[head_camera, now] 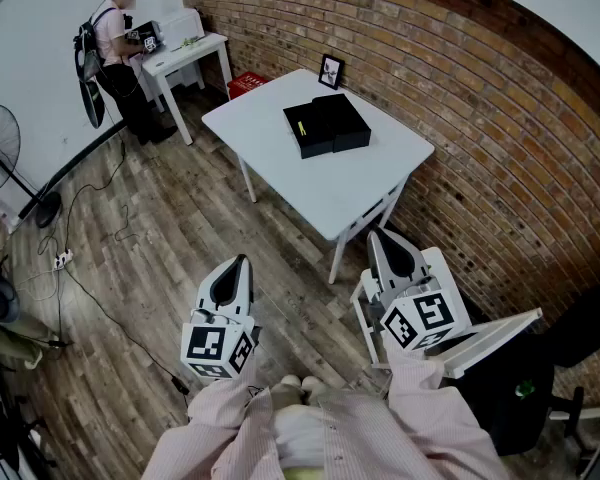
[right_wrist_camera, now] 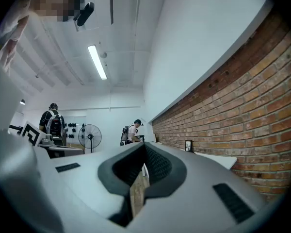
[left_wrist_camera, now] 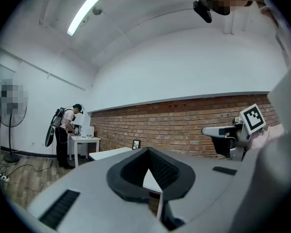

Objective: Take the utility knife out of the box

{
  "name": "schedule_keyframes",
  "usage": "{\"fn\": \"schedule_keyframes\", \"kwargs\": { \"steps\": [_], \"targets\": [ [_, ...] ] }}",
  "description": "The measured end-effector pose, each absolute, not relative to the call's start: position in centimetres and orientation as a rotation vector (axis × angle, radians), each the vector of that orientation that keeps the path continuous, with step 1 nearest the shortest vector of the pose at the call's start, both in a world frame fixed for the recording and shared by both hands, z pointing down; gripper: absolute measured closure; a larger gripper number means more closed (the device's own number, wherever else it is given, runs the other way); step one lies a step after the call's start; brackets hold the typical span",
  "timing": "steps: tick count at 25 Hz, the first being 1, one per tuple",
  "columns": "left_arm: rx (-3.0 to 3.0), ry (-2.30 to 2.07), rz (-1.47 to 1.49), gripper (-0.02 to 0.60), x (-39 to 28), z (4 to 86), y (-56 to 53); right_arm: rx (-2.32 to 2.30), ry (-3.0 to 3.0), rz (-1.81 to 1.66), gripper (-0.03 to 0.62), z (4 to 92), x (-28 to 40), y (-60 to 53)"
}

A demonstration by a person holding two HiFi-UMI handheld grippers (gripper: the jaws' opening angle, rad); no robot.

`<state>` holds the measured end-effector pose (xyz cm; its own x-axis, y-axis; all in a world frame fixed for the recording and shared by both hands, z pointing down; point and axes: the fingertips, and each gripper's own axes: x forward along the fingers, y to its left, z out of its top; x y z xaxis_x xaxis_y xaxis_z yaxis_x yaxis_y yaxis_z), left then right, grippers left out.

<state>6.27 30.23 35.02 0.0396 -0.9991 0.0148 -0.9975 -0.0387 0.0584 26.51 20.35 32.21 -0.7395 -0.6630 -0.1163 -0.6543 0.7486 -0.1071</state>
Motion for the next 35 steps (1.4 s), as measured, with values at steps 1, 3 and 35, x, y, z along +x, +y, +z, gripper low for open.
{"fn": "schedule_keyframes", "kwargs": {
  "steps": [1,3,35],
  "targets": [
    [2.224,-2.141,-0.045,0.589,6.3,35.2,30.2,-1.059,2.802,-0.09,0.591,32.4,26.5,20.4],
    [2.22,-2.141,-0.045,0.589,6.3,35.4,30.2,-1.056,2.808,-0.091,0.591,32.6,26.5,20.3],
    [2.146,-2.115,-0.055,0.589,3.6,37.8,24.9,-1.104,2.875,-0.217,0.441,37.3,22.9,14.1]
  ]
}}
